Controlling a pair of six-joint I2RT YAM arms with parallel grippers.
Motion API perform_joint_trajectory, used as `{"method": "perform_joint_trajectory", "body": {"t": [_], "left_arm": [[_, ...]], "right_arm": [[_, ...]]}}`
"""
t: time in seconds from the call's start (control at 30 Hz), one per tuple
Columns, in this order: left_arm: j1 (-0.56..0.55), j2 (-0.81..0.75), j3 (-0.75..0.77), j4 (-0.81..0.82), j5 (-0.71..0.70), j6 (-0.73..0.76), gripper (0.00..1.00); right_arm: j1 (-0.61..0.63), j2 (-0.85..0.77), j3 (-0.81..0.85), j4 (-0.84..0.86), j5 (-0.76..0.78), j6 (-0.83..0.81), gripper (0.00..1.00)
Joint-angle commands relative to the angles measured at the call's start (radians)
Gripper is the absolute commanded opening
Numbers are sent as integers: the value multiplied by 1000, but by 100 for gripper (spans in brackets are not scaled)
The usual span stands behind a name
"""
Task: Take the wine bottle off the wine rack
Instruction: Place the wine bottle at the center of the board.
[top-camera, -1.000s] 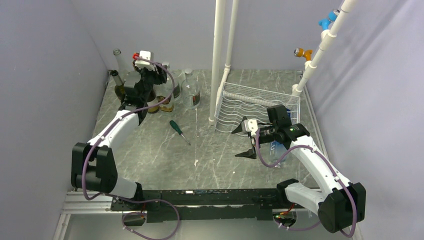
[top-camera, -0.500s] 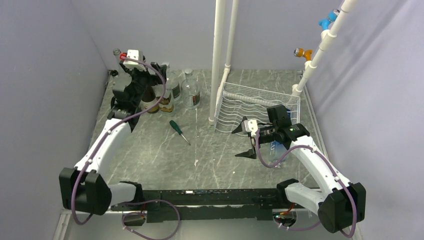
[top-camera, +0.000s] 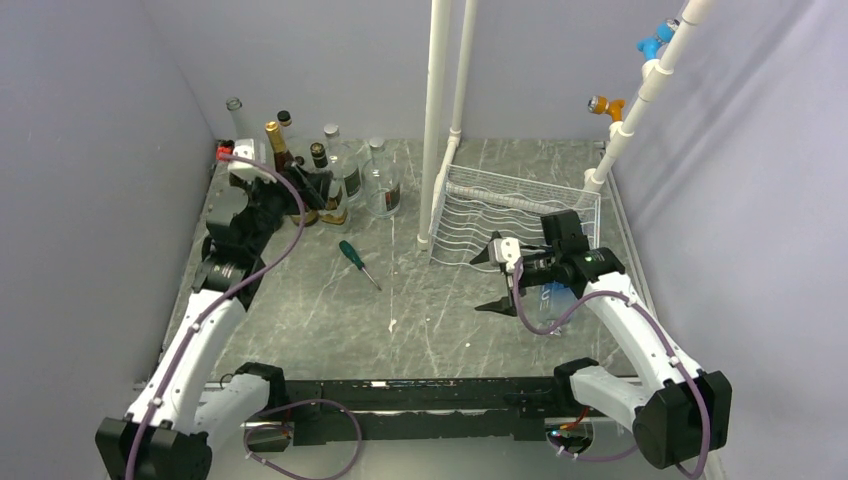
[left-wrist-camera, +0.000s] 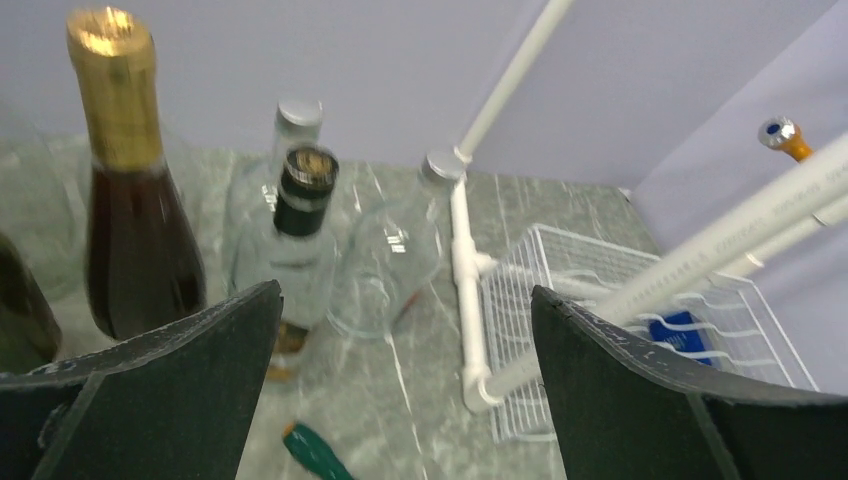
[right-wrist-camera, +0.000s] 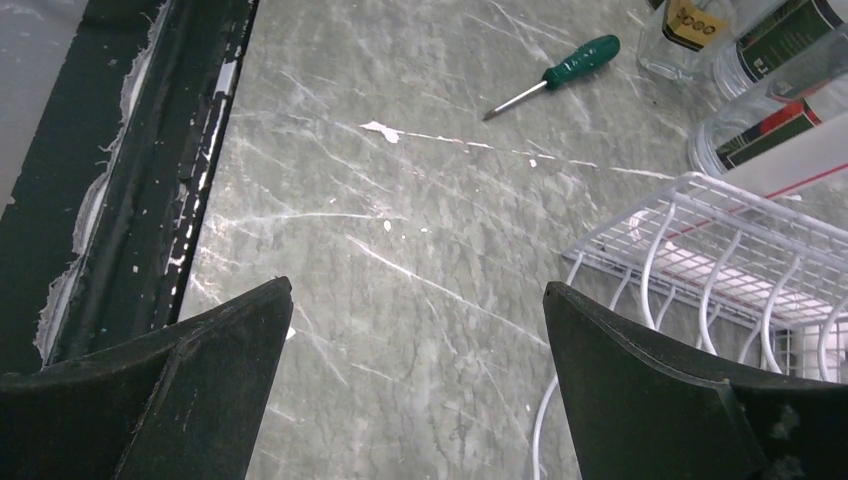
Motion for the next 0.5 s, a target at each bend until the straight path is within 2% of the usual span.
{"method": "perform_joint_trajectory", "body": {"t": [0.0, 0.2, 0.47], "left_arm": [[3, -110, -71, -95, 73, -105, 99], [3, -245, -164, -151, 172, -156, 100], [2, -314, -235, -167, 314, -222, 99]], "right_arm": [[-38, -26, 41, -40, -41, -39, 100], [-112, -40, 60, -76, -81, -51, 100], [-197, -62, 77, -120, -122, -74, 100]]}}
